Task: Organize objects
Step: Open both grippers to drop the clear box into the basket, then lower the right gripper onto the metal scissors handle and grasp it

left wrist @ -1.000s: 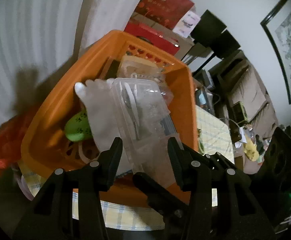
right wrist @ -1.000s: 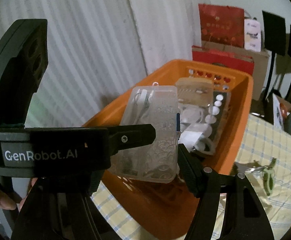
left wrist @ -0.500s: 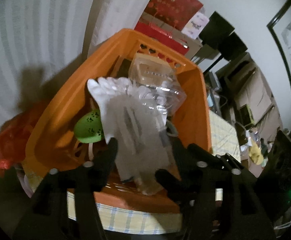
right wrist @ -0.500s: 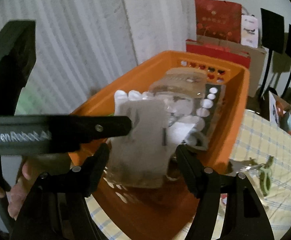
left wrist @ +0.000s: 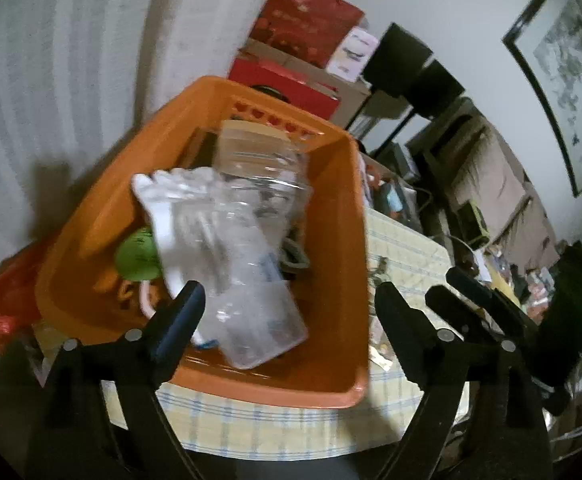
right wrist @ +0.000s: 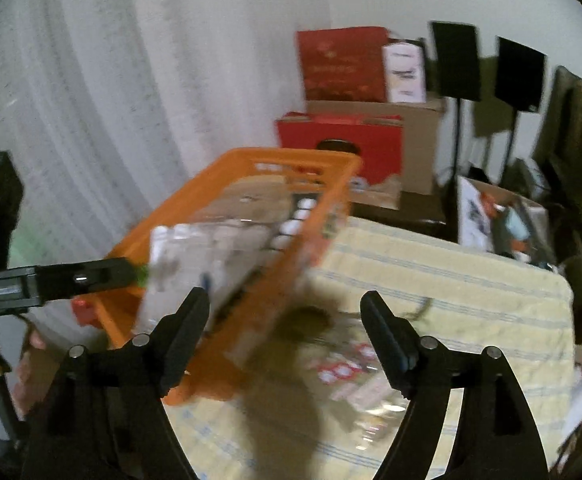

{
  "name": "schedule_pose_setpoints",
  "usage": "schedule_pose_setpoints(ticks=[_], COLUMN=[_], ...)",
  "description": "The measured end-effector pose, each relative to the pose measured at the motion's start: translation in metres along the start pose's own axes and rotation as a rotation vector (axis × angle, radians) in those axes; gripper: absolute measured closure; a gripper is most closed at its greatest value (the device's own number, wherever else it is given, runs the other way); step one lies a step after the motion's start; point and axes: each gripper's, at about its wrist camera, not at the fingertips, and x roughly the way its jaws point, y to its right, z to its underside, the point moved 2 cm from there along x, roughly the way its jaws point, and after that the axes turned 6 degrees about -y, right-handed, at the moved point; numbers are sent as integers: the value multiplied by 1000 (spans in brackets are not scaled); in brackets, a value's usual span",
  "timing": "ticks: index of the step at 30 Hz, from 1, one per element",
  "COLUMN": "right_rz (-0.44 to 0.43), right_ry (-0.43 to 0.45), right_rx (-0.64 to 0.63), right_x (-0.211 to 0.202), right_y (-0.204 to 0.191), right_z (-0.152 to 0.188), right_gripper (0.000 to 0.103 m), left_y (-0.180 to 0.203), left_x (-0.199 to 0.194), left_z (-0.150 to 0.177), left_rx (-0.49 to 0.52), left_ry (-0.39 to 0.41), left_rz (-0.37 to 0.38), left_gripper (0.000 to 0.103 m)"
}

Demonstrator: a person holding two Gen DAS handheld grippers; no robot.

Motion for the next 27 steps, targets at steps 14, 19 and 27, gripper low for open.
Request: schedule_pose_setpoints(ticks=[14, 19, 27], right_rz=[106, 81, 14], right_ry=[-58, -103, -175], right_rx=[37, 0, -90], right_x=[4, 24, 66], right_y=[68, 65, 43], right_z=[31, 38, 44], right_gripper=[24, 35, 57], left_y=[64, 72, 77], left_x=[30, 38, 52], left_z=[9, 7, 3], left_rx=[85, 93, 101], left_ry=[-61, -71, -92], left_rz=[63, 63, 57], left_gripper=[15, 15, 15])
